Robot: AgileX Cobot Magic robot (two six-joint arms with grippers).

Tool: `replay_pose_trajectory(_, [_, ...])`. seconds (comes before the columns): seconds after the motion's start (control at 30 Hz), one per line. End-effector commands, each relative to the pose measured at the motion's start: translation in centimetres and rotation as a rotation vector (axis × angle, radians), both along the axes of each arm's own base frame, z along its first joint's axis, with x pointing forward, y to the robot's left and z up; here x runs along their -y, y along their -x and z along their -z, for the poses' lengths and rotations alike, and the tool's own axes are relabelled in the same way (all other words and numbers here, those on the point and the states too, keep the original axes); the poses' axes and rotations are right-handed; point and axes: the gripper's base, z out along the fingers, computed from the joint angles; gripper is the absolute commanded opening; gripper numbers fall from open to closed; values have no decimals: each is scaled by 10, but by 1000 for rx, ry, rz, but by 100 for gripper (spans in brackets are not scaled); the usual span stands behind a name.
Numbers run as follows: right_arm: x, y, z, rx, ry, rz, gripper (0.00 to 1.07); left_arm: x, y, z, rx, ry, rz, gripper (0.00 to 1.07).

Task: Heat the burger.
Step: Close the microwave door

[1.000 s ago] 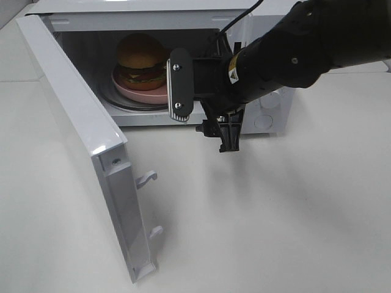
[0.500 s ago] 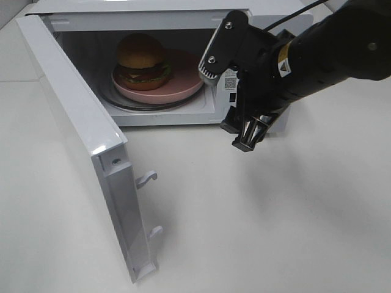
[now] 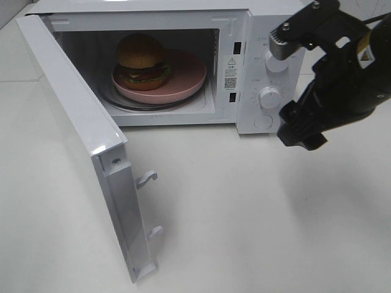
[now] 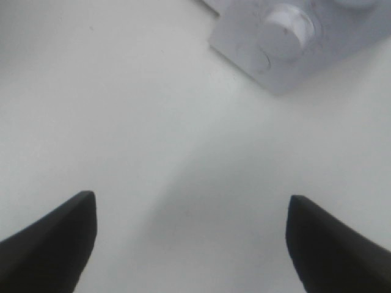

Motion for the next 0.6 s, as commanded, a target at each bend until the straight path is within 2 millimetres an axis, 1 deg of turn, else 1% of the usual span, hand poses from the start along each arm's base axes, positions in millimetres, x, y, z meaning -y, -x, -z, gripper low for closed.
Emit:
replay_pose_trajectory(0.03, [19, 8, -5, -67, 20, 106, 80, 1, 0, -1, 19, 10, -3, 100])
replay_pose_trajectory(0.07, [30, 11, -9, -87, 4, 172, 79, 1, 0, -1, 19, 10, -3, 100])
replay_pose_trajectory(0.1, [30, 11, -9, -87, 4, 172, 79, 1, 0, -1, 19, 10, -3, 100])
replay_pose_trajectory(0.13, [43, 13, -15, -93, -26, 241, 78, 1, 0, -1, 19, 10, -3, 100])
replay_pose_trajectory(0.17, [43, 13, -15, -93, -26, 241, 78, 1, 0, -1, 19, 10, -3, 100])
replay_pose_trajectory(0.2, [48, 14, -17, -91, -35, 266, 77, 1, 0, -1, 19, 10, -3, 100])
replay_pose_trajectory(0.23, [59, 18, -24, -85, -45, 312, 77, 1, 0, -1, 19, 10, -3, 100])
replay_pose_trajectory(0.27, [59, 18, -24, -85, -45, 312, 77, 1, 0, -1, 19, 10, -3, 100])
replay_pose_trajectory(0.3, [70, 22, -30, -75, -51, 359, 77, 1, 0, -1, 19, 10, -3, 100])
replay_pose_trajectory(0.33, [76, 24, -32, -77, -52, 383, 77, 1, 0, -1, 19, 10, -3, 100])
replay_pose_trajectory(0.37, [76, 24, -32, -77, -52, 383, 77, 1, 0, -1, 19, 10, -3, 100])
replay_pose_trajectory(0.4, [85, 30, -38, -73, -54, 421, 77, 1, 0, -1, 19, 10, -3, 100])
replay_pose_trajectory(0.43, [89, 34, -41, -68, -55, 439, 77, 1, 0, -1, 19, 10, -3, 100])
replay_pose_trajectory(0.47, [89, 34, -41, -68, -55, 439, 77, 1, 0, -1, 19, 10, -3, 100])
replay_pose_trajectory(0.5, [97, 43, -48, -50, -63, 470, 77, 1, 0, -1, 19, 10, -3, 100])
replay_pose_trajectory(0.53, [100, 47, -52, -39, -66, 483, 77, 1, 0, -1, 19, 10, -3, 100])
replay_pose_trajectory(0.57, [100, 47, -52, -39, -66, 483, 77, 1, 0, -1, 19, 10, -3, 100])
replay_pose_trajectory(0.6, [105, 56, -59, -12, -68, 497, 77, 1, 0, -1, 19, 10, -3, 100])
